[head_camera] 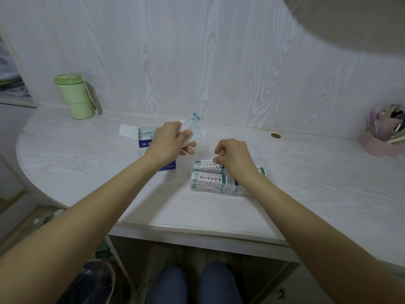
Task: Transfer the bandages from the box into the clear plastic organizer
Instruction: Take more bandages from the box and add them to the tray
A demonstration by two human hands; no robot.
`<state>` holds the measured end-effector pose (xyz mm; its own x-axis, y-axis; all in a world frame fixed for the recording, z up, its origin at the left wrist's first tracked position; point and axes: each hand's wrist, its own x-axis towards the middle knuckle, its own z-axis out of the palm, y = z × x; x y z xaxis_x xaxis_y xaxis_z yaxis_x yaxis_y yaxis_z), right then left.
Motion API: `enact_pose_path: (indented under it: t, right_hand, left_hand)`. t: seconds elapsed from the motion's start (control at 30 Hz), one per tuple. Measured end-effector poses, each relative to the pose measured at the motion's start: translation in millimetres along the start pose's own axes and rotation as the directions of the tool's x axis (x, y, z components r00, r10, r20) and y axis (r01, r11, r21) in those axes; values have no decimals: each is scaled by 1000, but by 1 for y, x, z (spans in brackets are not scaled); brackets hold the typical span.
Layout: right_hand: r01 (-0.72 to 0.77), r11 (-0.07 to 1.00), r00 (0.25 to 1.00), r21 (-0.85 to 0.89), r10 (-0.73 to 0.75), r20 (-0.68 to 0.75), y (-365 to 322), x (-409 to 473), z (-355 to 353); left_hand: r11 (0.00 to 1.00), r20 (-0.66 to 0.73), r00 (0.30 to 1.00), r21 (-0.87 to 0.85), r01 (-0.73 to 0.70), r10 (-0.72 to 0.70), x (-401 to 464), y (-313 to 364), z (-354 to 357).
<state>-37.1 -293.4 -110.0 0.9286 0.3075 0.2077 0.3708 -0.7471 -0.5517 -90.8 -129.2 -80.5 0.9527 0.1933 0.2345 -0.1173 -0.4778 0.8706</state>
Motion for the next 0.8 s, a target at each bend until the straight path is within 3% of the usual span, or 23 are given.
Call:
enact_pose_path:
  t: [0.2,0.33,0.5,0.6,0.7,0.8]
  right_hand:
    - [19,988,998,-153,-9,64,-2,-3,-1]
    - [27,993,996,-117,-17,89,-2,-3,-1]
    - [55,994,995,-98,-46,94,0,1,1]
    - [31,982,997,185,-17,-77,-7,-1,-11]
    - [-5,791,999,612,27,-27,-21,-7,-28]
    - [38,755,999,655,-50,0,-27,-11,-30]
  left_hand:
    - [997,7,999,-51,-53,53,-2,4,2]
    - [994,13,998,-90,-55,56,-1,7,3]
    - [930,100,992,-352,106,-76,-4,10,3]
    - [872,146,982,-456,176,-122,-7,9,2]
    - [864,143,980,-466,189,-137,-9,9,6]
    - [861,194,974,-470,194,-114,-11,11,9]
